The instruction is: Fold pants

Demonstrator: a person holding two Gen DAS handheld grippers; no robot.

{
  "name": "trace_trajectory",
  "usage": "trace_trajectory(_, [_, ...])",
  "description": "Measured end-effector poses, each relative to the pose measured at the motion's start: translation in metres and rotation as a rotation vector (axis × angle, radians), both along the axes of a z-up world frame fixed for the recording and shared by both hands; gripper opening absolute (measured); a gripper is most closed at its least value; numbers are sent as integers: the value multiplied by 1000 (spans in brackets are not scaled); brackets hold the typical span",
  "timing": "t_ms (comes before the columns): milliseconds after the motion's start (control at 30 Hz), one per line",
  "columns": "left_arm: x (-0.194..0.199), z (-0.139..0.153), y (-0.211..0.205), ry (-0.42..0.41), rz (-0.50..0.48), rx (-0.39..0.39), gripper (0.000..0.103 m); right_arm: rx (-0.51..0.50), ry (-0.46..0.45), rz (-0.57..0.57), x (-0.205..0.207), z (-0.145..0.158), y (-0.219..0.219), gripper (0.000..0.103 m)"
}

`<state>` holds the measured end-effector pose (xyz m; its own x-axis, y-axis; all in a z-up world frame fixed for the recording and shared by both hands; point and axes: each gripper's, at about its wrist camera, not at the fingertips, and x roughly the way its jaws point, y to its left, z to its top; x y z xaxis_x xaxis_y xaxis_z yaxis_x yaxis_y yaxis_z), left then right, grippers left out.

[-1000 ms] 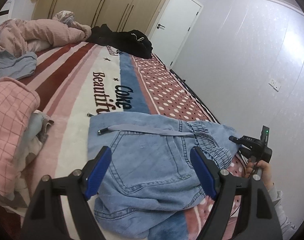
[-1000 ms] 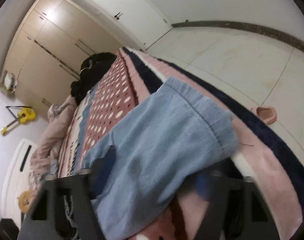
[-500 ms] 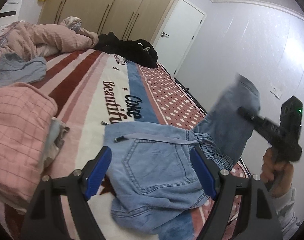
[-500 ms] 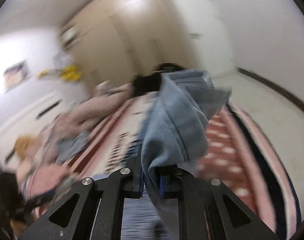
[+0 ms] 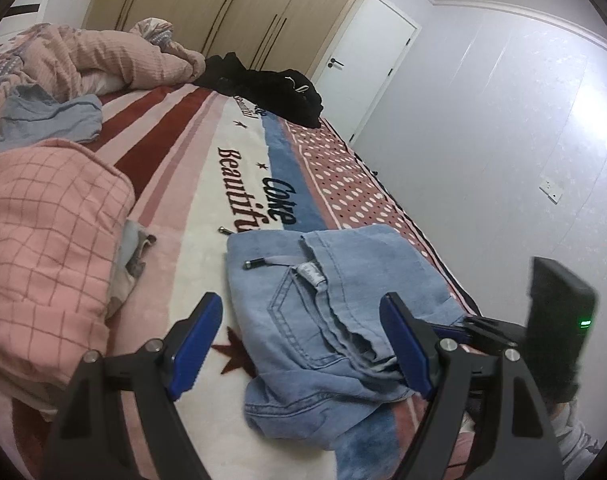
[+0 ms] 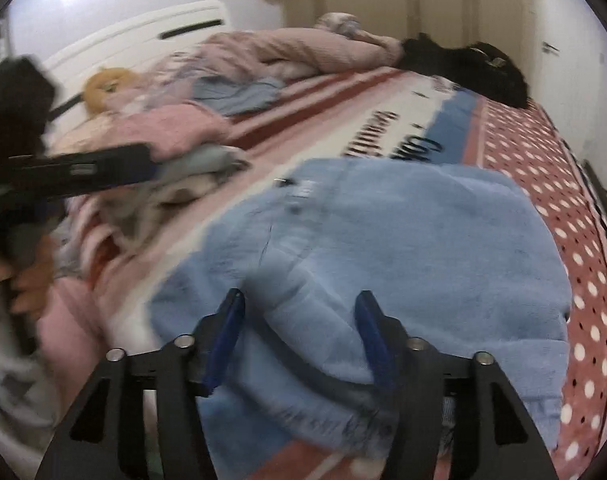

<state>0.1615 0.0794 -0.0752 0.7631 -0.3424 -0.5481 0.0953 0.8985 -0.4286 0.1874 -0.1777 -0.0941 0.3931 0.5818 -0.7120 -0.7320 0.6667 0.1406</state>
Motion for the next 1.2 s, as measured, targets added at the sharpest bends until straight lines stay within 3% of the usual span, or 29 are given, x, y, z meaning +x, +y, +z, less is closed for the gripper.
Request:
trace_trajectory(100, [4,1,-11,7,-35,1,78,45,-13,-22,-14,19,-18,58])
trace_trajectory(167, [10,-3,-22,22,-77,-9,78,51,-54,-102,-13,30,-42,60])
trace_trajectory(400, [49,-37,-42,155,-120,-92,76,-5,-125,-365,15,22,-109,61])
trace_trajectory(500, [67,-45,-44,186,-107,-92,62,-62,-96,-404,25,3,-123,61])
trace_trajectory(600, [81,-49,-49,215,-106,-76,47,-16,-41,-362,23,-11,-127,61])
trace_trajectory(667, [85,-52,-53,235,-115,-74,26,2,-13,-331,21,-17,-126,61])
trace_trajectory(767, [85,-57,-53,250,-145,-131,21,-13,-6,-319,18,-26,-121,63])
trace_trajectory(900, [82,-59,-49,256,-152,-148,23,-17,9,-322,20,-37,-117,70])
trace_trajectory(1033, [85,-55,-39,257,-114,-156,56,-8,16,-326,20,-37,-117,70])
trace_trajectory(1067, [87,-55,-39,260,-124,-174,59,-9,15,-327,20,-37,-117,70])
trace_trajectory(1167, [90,-55,-45,263,-127,-147,58,-12,14,-328,19,-36,-117,70])
trace_trajectory(1200, [92,-56,-47,263,-132,-139,54,-11,15,-327,19,-36,-117,70])
